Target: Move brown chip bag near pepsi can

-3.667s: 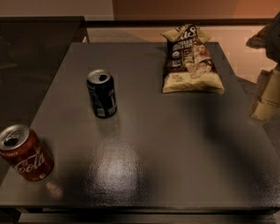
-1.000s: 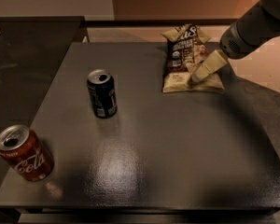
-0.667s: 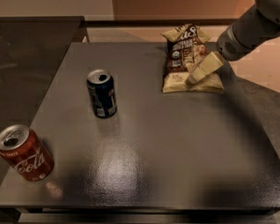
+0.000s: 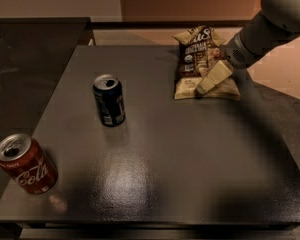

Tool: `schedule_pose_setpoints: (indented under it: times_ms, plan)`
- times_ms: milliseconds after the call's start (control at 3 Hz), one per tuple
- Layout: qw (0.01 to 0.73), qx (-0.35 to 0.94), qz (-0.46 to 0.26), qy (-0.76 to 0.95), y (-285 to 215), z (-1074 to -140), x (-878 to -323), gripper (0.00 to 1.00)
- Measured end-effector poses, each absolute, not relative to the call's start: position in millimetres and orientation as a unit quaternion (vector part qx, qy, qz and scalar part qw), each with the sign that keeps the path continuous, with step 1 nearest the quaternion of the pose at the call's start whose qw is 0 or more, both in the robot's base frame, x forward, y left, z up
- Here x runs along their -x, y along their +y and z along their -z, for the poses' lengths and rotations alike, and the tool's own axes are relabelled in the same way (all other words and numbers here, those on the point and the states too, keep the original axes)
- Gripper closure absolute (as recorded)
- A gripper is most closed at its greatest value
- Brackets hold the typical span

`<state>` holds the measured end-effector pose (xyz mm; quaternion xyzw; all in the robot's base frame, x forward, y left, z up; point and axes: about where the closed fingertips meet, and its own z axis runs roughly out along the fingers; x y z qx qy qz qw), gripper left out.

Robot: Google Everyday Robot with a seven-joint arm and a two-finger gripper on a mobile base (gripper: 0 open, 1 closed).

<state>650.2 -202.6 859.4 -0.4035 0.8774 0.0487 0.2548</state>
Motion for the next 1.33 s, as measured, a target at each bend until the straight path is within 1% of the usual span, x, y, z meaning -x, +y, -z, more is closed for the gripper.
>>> schedule_pose_setpoints:
  times_ms: [333, 1000, 1333]
  plan:
    - [0.247, 0.413, -0.050, 0.875, -199.7, -854.6, -648.2, 0.17]
    - [0.241, 0.420, -0.050, 0.873, -199.2, -851.5, -644.4, 0.64]
    - [0.250, 0.423, -0.051, 0.869, -196.9, -861.7, -640.5, 0.87]
